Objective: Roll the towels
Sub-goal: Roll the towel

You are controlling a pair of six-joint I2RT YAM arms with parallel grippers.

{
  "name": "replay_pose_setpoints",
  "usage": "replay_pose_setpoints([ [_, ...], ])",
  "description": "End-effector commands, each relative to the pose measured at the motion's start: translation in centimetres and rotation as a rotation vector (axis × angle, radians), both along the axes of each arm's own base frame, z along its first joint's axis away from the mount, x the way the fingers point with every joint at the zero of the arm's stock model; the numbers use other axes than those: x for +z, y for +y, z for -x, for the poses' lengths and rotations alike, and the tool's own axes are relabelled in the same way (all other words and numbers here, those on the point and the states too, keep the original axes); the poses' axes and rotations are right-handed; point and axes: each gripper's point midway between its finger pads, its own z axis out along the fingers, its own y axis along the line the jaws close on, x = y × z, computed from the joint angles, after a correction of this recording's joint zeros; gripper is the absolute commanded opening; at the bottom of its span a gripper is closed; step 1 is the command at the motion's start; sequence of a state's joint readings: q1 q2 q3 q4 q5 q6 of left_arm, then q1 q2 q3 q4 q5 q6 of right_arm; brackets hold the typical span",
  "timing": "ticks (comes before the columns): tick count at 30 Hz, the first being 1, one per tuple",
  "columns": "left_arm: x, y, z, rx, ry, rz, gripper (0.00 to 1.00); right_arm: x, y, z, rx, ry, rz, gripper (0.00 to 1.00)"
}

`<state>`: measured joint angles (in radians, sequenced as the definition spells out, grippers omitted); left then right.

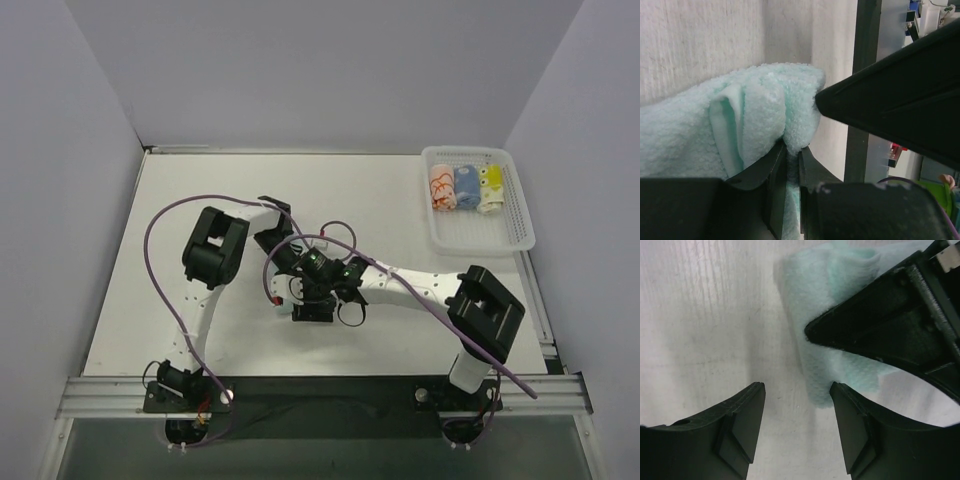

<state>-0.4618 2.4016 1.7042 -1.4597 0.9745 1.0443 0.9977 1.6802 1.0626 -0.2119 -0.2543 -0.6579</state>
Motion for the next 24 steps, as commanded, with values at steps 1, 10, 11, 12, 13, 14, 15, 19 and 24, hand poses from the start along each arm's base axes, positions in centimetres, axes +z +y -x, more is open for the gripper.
replay_pose_setpoints([
  [1, -1.6, 4.4, 2.2, -0.115, 0.088, -0.129, 0.09, 2.7, 3.2, -2.2, 0.036, -0.128, -0.102, 0.57],
  [10, -2.0, 4.8, 1.6, -0.092, 0.092, -0.122, 0.09, -1.1, 4.5, -1.6, 0.027, -0.073, -0.065, 0.5],
  [11, -2.1, 4.8, 1.6, -0.091, 0.095, -0.123, 0.09, -1.3, 4.6, -1.4, 0.031, -0.053, -0.07, 0.45],
  [12, -2.0, 4.9, 1.4, -0.082, 0.093, -0.12, 0.11, -1.8, 4.5, -1.2, 0.033, -0.034, -0.063, 0.42],
  [13, -1.9, 4.9, 1.2, -0.072, 0.093, -0.114, 0.11, -2.0, 4.5, -1.0, 0.035, -0.018, -0.061, 0.39],
  [14, -1.8, 4.9, 1.0, -0.061, 0.091, -0.109, 0.11, -2.1, 4.5, -0.7, 0.038, -0.001, -0.061, 0.31],
  [15, -1.8, 5.0, 0.6, -0.043, 0.083, -0.106, 0.11, -2.5, 4.4, -0.3, 0.04, 0.038, -0.053, 0.26],
  [19, -0.7, 5.5, -0.7, 0.06, 0.031, -0.091, 0.24, -2.9, 4.1, 0.9, 0.035, 0.175, -0.035, 0.05],
  [24, 1.3, 6.5, -2.8, 0.182, 0.008, -0.093, 0.34, -3.1, 3.0, 3.1, 0.02, 0.353, 0.049, 0.0],
])
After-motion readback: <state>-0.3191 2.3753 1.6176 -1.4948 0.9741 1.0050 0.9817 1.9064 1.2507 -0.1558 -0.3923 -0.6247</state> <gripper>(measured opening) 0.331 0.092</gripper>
